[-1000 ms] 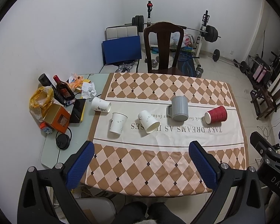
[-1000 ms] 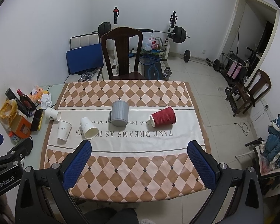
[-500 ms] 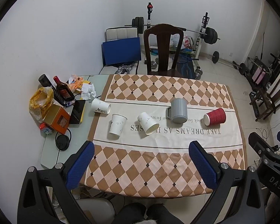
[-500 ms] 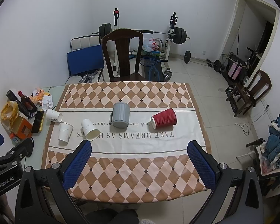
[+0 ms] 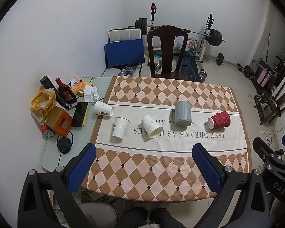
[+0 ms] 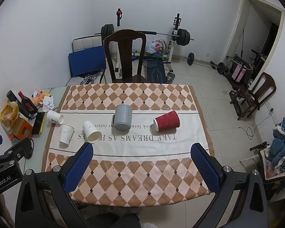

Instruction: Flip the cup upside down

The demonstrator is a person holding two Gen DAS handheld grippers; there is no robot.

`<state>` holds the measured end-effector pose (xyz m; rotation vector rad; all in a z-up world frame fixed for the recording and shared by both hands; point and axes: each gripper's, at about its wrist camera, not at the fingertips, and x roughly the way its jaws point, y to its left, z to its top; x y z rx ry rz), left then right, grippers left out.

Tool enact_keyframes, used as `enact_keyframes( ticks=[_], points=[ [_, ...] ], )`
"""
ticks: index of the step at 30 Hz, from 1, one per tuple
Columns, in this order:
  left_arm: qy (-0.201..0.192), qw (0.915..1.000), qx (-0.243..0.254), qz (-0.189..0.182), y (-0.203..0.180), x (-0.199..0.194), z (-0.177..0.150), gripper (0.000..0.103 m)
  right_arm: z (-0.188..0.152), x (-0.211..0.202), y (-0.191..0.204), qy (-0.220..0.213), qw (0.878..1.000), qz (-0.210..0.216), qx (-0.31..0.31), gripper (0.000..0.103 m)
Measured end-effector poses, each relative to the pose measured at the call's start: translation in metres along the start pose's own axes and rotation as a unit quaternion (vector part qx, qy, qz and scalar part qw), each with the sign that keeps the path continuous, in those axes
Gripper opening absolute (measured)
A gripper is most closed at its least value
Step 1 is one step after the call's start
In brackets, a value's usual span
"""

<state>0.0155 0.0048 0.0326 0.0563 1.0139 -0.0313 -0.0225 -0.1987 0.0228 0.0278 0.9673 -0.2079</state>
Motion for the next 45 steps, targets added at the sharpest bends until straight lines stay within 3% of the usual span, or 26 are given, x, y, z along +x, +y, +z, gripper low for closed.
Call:
enact_keyframes(
  ticks=[20, 24, 29, 34, 37, 41, 45],
  points=[
    [0.0, 1.0, 0.002, 0.005, 0.003, -0.001, -0.002, 0.103, 0.002, -0.001, -0.001, -0.005, 1.0, -0.001, 0.004, 0.103],
    [0.002, 0.9997, 0.0, 0.025, 0.009, 0.013, 0.012, 0.103, 0.009, 0.009, 0.004, 0.003, 1.0, -0.003, 0.004, 0.103],
    [0.04, 0.9966, -0.005, 0.072, 0.035, 0.074, 0.014, 0.103, 0.009, 0.077, 0.027, 0.054, 0.998, -0.004, -0.022, 0.103],
    [0.119, 0.9878, -0.011, 0.1, 0.073, 0.161, -0.004, 0.103, -0.019, 0.18, 0.064, 0.129, 0.991, 0.003, -0.046, 0.103],
    [0.161, 0.9826, -0.01, 0.093, 0.092, 0.208, -0.01, 0.103, -0.035, 0.239, 0.09, 0.168, 0.984, 0.006, -0.057, 0.103],
    [0.2, 0.9774, -0.008, 0.068, 0.109, 0.26, -0.015, 0.093, -0.06, 0.296, 0.121, 0.214, 0.974, 0.016, -0.067, 0.093],
    [0.211, 0.9762, 0.014, 0.047, 0.109, 0.301, -0.007, 0.085, -0.079, 0.339, 0.151, 0.246, 0.966, 0.018, -0.075, 0.09]
  ],
)
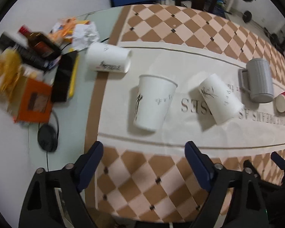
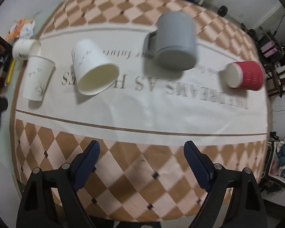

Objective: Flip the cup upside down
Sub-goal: 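Reach the left tool to the upright white paper cup with bird print, then close the left tool on the white cup and lift it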

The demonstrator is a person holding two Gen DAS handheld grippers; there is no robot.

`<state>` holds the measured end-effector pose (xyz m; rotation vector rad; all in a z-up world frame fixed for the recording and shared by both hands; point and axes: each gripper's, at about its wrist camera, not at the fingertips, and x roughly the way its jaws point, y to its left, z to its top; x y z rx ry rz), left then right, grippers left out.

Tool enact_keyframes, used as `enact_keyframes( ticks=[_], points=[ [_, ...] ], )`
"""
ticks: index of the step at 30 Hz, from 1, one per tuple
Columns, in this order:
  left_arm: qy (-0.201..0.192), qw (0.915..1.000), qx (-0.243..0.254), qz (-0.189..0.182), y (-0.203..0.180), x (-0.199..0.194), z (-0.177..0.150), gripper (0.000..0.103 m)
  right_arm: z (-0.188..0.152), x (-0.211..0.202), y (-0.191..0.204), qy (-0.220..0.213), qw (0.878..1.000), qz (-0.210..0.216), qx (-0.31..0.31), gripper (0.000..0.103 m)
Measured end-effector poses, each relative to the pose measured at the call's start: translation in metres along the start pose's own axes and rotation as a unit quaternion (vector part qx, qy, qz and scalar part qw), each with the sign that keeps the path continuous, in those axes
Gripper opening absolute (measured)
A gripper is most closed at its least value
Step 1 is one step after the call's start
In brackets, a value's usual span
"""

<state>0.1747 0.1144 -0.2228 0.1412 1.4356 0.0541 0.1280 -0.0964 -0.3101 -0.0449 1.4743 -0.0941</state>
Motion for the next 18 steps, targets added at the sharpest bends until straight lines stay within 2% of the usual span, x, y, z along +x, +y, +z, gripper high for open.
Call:
enact_keyframes(
  ticks=[3, 6, 7, 9, 10, 11, 18],
  points=[
    [0.012, 0.9997, 0.022, -0.002, -0.003, 0.027, 0.018, 0.085, 0.007, 0.026, 0.014, 0.019, 1.0, 0.0, -0.003, 0.088],
    [0.029, 0.999, 0.033, 0.001, -0.001, 0.05, 0.03, 0.079, 0.009, 0.04, 0.018, 0.037, 0.999, 0.004, 0.0, 0.085],
    [0.035, 0.9988, 0.035, 0.003, 0.0, 0.056, 0.032, 0.071, 0.011, 0.046, 0.019, 0.041, 0.999, 0.005, 0.004, 0.084],
    [0.043, 0.9983, 0.038, -0.002, 0.001, 0.066, 0.037, 0.065, 0.014, 0.052, 0.022, 0.047, 0.999, 0.004, 0.009, 0.083],
    [0.045, 0.9982, 0.04, -0.004, 0.002, 0.07, 0.039, 0.052, 0.015, 0.055, 0.022, 0.049, 0.999, 0.006, 0.014, 0.082],
    [0.048, 0.9979, 0.042, -0.005, 0.003, 0.072, 0.041, 0.049, 0.017, 0.057, 0.022, 0.05, 0.999, 0.005, 0.017, 0.082],
    [0.028, 0.9982, 0.052, -0.015, 0.008, 0.069, 0.044, 0.047, 0.023, 0.058, 0.025, 0.051, 0.998, -0.008, 0.027, 0.081]
  ],
)
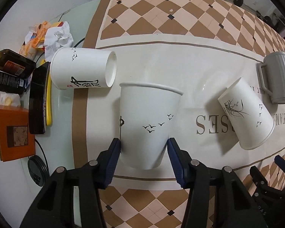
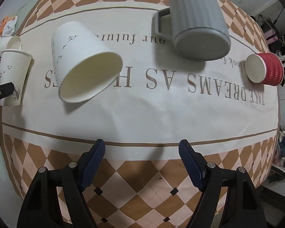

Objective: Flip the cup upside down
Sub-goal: 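Close the left tool on the white cup and lift it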

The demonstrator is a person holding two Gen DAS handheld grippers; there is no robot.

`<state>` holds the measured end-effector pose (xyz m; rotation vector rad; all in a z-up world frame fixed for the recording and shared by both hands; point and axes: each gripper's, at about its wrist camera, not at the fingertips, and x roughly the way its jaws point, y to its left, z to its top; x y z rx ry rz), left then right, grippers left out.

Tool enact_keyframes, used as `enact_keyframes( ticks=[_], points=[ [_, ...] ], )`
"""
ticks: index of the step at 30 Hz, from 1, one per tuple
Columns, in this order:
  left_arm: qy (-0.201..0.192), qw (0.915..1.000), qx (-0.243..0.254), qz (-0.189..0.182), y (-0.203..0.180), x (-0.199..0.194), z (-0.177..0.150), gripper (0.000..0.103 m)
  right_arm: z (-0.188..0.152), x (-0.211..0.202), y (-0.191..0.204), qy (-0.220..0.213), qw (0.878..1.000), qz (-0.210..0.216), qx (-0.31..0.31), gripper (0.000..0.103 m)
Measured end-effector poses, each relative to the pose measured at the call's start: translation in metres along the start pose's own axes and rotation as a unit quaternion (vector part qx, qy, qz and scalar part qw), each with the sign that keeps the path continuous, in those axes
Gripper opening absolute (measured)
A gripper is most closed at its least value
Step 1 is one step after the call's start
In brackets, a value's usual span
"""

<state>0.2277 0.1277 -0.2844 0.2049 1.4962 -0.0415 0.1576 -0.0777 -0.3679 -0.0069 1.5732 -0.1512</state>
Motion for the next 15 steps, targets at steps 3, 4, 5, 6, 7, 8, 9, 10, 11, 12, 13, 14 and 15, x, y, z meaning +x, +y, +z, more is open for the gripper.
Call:
enact_keyframes(
  ticks=[3, 4, 5, 6, 7, 8, 9, 10, 11, 12, 13, 14, 15],
  points=[
    [-0.006, 0.9999, 0.007, -0.006, 0.0, -0.007, -0.005, 0.047, -0.006, -0.008, -0.001, -0.004, 1.0, -0.006, 0.003, 0.081],
    [-0.008, 0.9999, 0.008, -0.009, 0.0, -0.01, -0.008, 0.047, -0.009, -0.012, -0.003, -0.004, 1.0, -0.007, 0.005, 0.081],
    [-0.01, 0.9998, 0.009, -0.015, -0.001, -0.015, -0.012, 0.047, -0.013, -0.016, -0.006, -0.006, 1.0, -0.007, 0.007, 0.081],
    [-0.013, 0.9997, 0.01, -0.016, -0.002, -0.021, -0.015, 0.047, -0.017, -0.019, -0.009, -0.008, 1.0, -0.007, 0.01, 0.081],
    [-0.017, 0.9997, 0.012, -0.016, -0.007, -0.028, -0.023, 0.047, -0.025, -0.023, -0.014, -0.01, 1.0, -0.008, 0.013, 0.081],
    [-0.02, 0.9996, 0.012, -0.017, -0.01, -0.035, -0.029, 0.047, -0.03, -0.026, -0.02, -0.011, 1.0, -0.008, 0.016, 0.081],
    [-0.023, 0.9995, 0.01, -0.018, -0.013, -0.041, -0.035, 0.047, -0.035, -0.029, -0.027, -0.011, 1.0, -0.008, 0.02, 0.081],
    [-0.026, 0.9994, 0.01, -0.021, -0.019, -0.049, -0.042, 0.047, -0.041, -0.031, -0.035, -0.011, 1.0, -0.006, 0.025, 0.081],
    [-0.028, 0.9993, 0.012, -0.024, -0.026, -0.057, -0.049, 0.047, -0.047, -0.032, -0.042, -0.011, 1.0, -0.005, 0.028, 0.081],
    [-0.03, 0.9992, 0.012, -0.025, -0.035, -0.065, -0.057, 0.047, -0.054, -0.034, -0.05, -0.012, 0.999, -0.009, 0.03, 0.081],
    [-0.031, 0.9991, 0.013, -0.027, -0.044, -0.071, -0.062, 0.047, -0.061, -0.037, -0.06, -0.014, 0.999, -0.02, 0.028, 0.081],
    [-0.032, 0.9989, 0.014, -0.031, -0.054, -0.077, -0.07, 0.047, -0.066, -0.042, -0.073, -0.018, 0.999, -0.027, 0.026, 0.081],
    [-0.029, 0.9989, 0.014, -0.035, -0.066, -0.082, -0.078, 0.047, -0.072, -0.045, -0.082, -0.021, 0.999, -0.033, 0.025, 0.081]
  ],
)
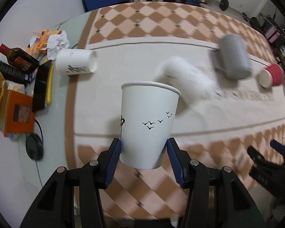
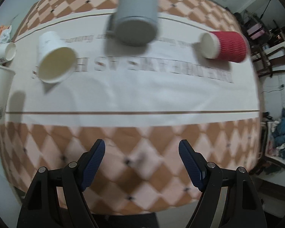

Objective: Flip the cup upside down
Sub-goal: 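Close the left tool on the white cup and lift it, then pass the white cup from the left tool into the right tool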

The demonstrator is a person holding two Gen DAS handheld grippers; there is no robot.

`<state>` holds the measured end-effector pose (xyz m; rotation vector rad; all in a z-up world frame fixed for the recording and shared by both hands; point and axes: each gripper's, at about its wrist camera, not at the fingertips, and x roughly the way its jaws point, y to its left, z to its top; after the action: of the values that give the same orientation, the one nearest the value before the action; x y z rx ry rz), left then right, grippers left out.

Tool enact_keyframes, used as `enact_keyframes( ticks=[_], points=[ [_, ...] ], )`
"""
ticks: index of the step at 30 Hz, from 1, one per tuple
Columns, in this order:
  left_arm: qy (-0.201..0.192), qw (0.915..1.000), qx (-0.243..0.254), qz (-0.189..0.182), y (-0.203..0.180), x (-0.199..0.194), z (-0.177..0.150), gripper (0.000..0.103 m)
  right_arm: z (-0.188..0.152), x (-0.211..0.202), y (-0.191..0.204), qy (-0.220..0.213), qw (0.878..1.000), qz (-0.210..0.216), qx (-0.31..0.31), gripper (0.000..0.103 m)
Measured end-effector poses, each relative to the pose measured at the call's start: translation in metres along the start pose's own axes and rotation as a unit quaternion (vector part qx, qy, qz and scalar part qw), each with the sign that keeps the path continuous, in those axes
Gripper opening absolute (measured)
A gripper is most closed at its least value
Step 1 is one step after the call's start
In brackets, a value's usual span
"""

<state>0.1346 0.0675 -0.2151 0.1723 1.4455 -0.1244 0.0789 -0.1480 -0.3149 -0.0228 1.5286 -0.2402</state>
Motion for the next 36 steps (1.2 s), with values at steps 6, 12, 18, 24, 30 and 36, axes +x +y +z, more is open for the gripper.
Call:
enact_keyframes(
  ticks=[6, 12, 18, 24, 30, 36],
  points=[
    [0.016, 0.9993, 0.002, -0.034, -0.086, -0.006, -0.026, 0.047, -0.008, 0.008, -0.089, -0.002, 1.0, -0.007, 0.021, 0.081],
    [0.045, 0.9957, -0.02, -0.078, -0.16, 0.019, -0.028, 0.047, -0.006, 0.029, -0.154, 0.008, 0.999, -0.013, 0.032, 0.081],
    [0.059, 0.9954, -0.014, -0.074, -0.199, 0.047, -0.02, 0.047, 0.001, 0.049, -0.191, 0.003, 0.999, -0.019, 0.035, 0.081],
    [0.087, 0.9902, -0.046, -0.099, -0.202, 0.062, -0.02, 0.046, 0.003, 0.055, -0.208, 0.004, 0.999, -0.012, 0.048, 0.081],
    [0.082, 0.9864, -0.063, -0.128, -0.201, 0.06, -0.017, 0.051, 0.004, 0.058, -0.221, -0.001, 0.999, -0.006, 0.053, 0.081],
    [0.045, 0.987, -0.079, -0.132, -0.194, 0.04, -0.014, 0.081, 0.004, 0.048, -0.232, -0.013, 0.998, 0.001, 0.059, 0.081]
  ],
)
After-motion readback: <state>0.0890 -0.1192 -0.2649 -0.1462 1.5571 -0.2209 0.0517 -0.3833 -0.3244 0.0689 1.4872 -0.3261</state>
